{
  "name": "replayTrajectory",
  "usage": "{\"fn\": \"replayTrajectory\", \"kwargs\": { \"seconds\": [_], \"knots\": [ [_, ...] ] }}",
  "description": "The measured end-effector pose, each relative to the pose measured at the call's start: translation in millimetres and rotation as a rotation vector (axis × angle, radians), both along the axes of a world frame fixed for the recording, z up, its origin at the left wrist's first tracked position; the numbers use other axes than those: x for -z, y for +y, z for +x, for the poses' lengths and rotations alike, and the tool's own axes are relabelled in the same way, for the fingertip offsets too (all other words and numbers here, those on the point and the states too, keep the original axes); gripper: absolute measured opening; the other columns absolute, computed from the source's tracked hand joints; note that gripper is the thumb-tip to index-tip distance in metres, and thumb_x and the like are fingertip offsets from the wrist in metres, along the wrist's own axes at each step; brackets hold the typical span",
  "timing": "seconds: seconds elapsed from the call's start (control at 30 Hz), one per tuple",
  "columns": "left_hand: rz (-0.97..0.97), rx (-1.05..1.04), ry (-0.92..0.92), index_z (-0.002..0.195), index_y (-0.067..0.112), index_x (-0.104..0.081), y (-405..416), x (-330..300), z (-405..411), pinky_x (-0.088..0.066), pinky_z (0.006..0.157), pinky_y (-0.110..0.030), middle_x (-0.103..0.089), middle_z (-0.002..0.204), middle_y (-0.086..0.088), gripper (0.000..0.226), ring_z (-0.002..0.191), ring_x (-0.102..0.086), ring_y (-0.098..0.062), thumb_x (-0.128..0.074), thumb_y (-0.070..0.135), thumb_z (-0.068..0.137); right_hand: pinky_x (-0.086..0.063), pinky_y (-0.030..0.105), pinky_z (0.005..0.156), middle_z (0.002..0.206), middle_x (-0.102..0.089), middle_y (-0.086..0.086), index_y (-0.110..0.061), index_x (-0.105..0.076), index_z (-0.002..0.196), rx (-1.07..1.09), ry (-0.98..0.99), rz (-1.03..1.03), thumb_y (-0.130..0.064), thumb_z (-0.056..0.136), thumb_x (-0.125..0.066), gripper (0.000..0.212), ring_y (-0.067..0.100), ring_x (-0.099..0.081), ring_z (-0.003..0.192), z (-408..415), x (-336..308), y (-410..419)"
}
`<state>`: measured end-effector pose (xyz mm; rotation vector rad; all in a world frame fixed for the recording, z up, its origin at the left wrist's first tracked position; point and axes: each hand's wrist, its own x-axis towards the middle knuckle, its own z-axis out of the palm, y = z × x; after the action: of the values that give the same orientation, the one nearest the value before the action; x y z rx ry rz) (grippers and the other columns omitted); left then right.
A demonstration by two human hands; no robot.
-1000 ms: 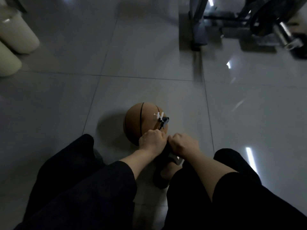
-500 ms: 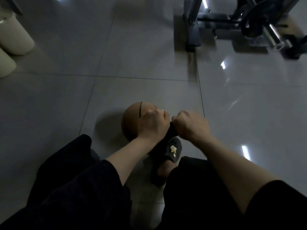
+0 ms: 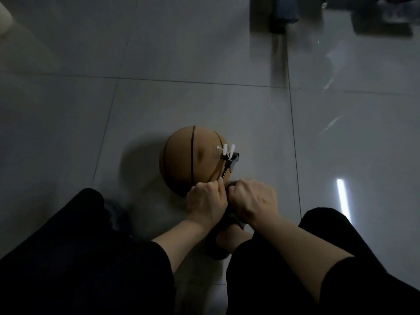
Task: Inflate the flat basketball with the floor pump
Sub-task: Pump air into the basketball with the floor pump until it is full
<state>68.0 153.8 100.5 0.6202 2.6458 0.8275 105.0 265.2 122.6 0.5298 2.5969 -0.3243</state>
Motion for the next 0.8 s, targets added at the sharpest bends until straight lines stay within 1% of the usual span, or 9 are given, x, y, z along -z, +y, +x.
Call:
{"fn": "replayTrajectory", "kwargs": {
  "seconds": [0.13,0.27,0.37,0.47,0.53,0.6,0.63,0.73,0.8],
  "knots": [
    [-0.035,-0.035,-0.038,0.064,0.007,-0.059,-8,-1,-9,-0.050,0.050,-0.032,-0.062,0.058,-0.012,0.053,0.053,-0.061,-0.025,-0.026,0.028,0.099,-0.023,0.026,0.045,0.060,-0.045,-0.001,-0.017,-0.042,0.060,0.014,0.027,-0.032,-0.027,0.097,-0.031,0.039,0.015,-0.039,0.049,-9,-6,-12],
    [-0.068,-0.017,-0.054,0.069,0.007,-0.062,-24,-20,0,-0.053,0.061,-0.036,-0.065,0.066,-0.014,0.052,0.063,-0.064,-0.028,-0.027,0.029,0.100,-0.024,0.026,0.047,0.068,-0.049,0.000,-0.017,-0.040,0.064,-0.038,-0.031,-0.036,-0.027,0.097,-0.032,0.035,0.017,-0.043,0.054,-1,-18,-24],
    [-0.082,0.080,-0.068,0.074,0.006,-0.063,-21,-46,17,-0.053,0.064,-0.036,-0.065,0.072,-0.014,0.050,0.069,-0.064,-0.030,-0.028,0.031,0.099,-0.037,0.030,0.059,0.084,-0.056,0.003,-0.018,-0.048,0.076,-0.005,-0.113,-0.101,-0.028,0.096,-0.034,0.026,0.025,-0.059,0.081,28,-38,-21],
    [-0.046,0.125,0.037,0.081,0.002,-0.065,-12,-85,30,-0.045,0.066,-0.032,-0.066,0.082,-0.018,0.046,0.081,-0.064,-0.032,-0.032,0.029,0.098,-0.044,0.036,0.077,0.106,-0.057,0.013,-0.011,-0.057,0.100,0.018,-0.136,-0.120,-0.023,0.099,-0.034,0.026,0.030,-0.057,0.103,46,-80,-13],
    [-0.027,0.124,0.115,0.088,0.000,-0.066,-4,-118,28,-0.042,0.073,-0.034,-0.065,0.095,-0.021,0.043,0.091,-0.060,-0.034,-0.034,0.026,0.098,-0.046,0.035,0.076,0.101,-0.057,0.015,-0.010,-0.055,0.089,0.031,-0.098,-0.108,-0.022,0.098,-0.035,0.024,0.030,-0.058,0.091,42,-111,-4],
    [-0.001,0.115,0.163,0.086,0.001,-0.065,2,-151,21,-0.038,0.070,-0.033,-0.065,0.095,-0.021,0.042,0.092,-0.059,-0.034,-0.034,0.027,0.097,-0.045,0.030,0.060,0.081,-0.057,0.009,-0.014,-0.052,0.076,0.083,-0.062,-0.129,-0.023,0.097,-0.037,0.027,0.022,-0.055,0.065,34,-144,4],
    [0.016,0.106,0.186,0.082,0.003,-0.064,4,-164,15,-0.036,0.067,-0.032,-0.064,0.089,-0.019,0.042,0.087,-0.059,-0.034,-0.035,0.028,0.097,-0.043,0.028,0.053,0.074,-0.058,0.007,-0.013,-0.054,0.076,0.096,-0.052,-0.130,-0.024,0.097,-0.038,0.029,0.019,-0.053,0.056,28,-158,7],
    [0.072,0.065,0.248,0.068,0.010,-0.057,4,-180,10,-0.026,0.060,-0.027,-0.049,0.063,-0.005,0.042,0.067,-0.050,-0.024,-0.035,0.031,0.097,-0.043,0.031,0.054,0.066,-0.057,0.008,-0.008,-0.058,0.075,0.202,0.006,-0.180,-0.027,0.095,-0.041,0.033,0.020,-0.051,0.054,20,-180,7],
    [0.067,0.042,0.305,0.071,0.006,-0.062,1,-171,13,-0.022,0.058,-0.025,-0.056,0.065,-0.009,0.045,0.065,-0.049,-0.025,-0.035,0.030,0.098,-0.045,0.035,0.061,0.071,-0.056,0.008,-0.010,-0.054,0.071,0.176,0.053,-0.094,-0.031,0.092,-0.041,0.032,0.023,-0.053,0.063,23,-172,0]
  ]
}}
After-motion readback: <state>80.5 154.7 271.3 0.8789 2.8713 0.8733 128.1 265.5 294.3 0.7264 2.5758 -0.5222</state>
